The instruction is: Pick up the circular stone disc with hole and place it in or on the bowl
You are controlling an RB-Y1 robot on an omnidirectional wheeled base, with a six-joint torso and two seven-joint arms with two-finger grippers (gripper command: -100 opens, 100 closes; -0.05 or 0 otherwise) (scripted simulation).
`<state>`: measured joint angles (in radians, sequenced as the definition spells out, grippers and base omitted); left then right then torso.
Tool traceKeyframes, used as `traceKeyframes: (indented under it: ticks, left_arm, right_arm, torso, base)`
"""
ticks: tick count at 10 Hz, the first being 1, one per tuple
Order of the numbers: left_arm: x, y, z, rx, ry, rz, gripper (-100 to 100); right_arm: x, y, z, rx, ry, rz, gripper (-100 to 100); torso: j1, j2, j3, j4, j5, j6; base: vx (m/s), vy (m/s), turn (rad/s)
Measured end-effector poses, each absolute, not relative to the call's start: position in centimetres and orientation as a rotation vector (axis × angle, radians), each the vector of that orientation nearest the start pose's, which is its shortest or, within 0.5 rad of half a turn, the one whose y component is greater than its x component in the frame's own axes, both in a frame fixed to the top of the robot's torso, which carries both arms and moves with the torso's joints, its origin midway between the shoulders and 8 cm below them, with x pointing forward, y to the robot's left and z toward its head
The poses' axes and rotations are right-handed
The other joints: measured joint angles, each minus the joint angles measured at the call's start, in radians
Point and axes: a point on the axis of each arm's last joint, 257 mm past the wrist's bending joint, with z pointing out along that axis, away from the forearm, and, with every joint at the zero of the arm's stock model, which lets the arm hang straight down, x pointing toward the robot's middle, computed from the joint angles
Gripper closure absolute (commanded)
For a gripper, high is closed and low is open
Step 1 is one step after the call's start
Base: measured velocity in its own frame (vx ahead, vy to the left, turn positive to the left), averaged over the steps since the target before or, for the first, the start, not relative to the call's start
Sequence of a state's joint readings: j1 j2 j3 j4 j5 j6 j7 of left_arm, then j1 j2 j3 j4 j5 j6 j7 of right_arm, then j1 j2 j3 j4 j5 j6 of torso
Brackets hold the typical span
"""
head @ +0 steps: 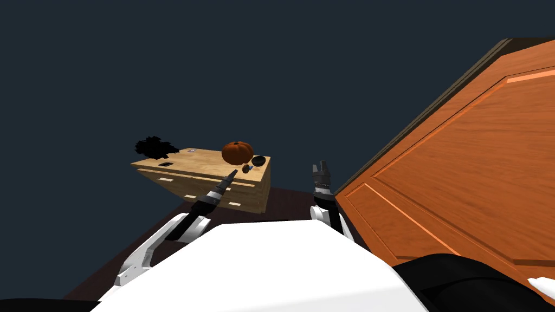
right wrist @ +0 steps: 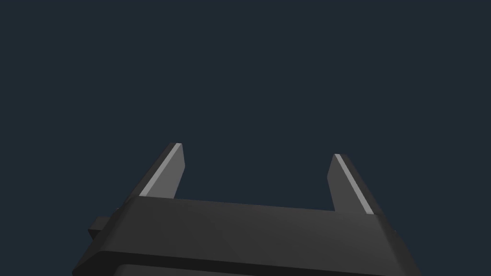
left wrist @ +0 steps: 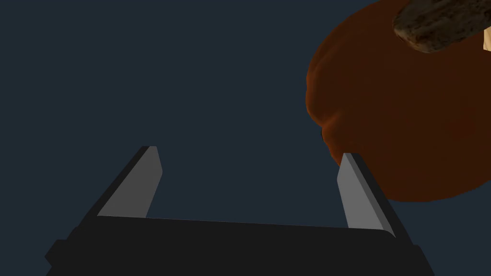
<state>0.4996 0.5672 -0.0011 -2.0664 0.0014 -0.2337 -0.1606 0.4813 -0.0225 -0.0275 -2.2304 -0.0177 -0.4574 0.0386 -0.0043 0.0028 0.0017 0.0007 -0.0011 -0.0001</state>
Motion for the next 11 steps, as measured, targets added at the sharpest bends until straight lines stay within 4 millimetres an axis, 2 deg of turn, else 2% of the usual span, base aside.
traceKeyframes:
  ticks: [2,6,11]
  left_arm:
    - [40.3,31.0,-15.7,-0.457,1.474,-0.827,-100]
    - [40.1,34.7,-19.9,-0.41,1.631,-0.671,-100]
    - [39.5,40.9,-24.2,-0.352,1.801,-0.439,-100]
  right_arm:
    - [36.0,-29.1,0.1,0.696,0.678,1.239,0]
    - [36.0,-29.1,0.1,0.696,0.678,1.239,0]
    - [36.0,-29.1,0.1,0.696,0.678,1.239,0]
  torso:
    - [0.001,-0.001,-0.001,0.0,0.0,0.0]
    - [0.002,-0.002,-0.001,0.0,0.0,0.0]
    - [0.004,-0.005,-0.003,-0.001,0.001,0.0]
  base:
    - [-0.012,-0.044,-0.058]
    - [-0.007,-0.046,-0.133]
    - [0.028,-0.023,-0.171]
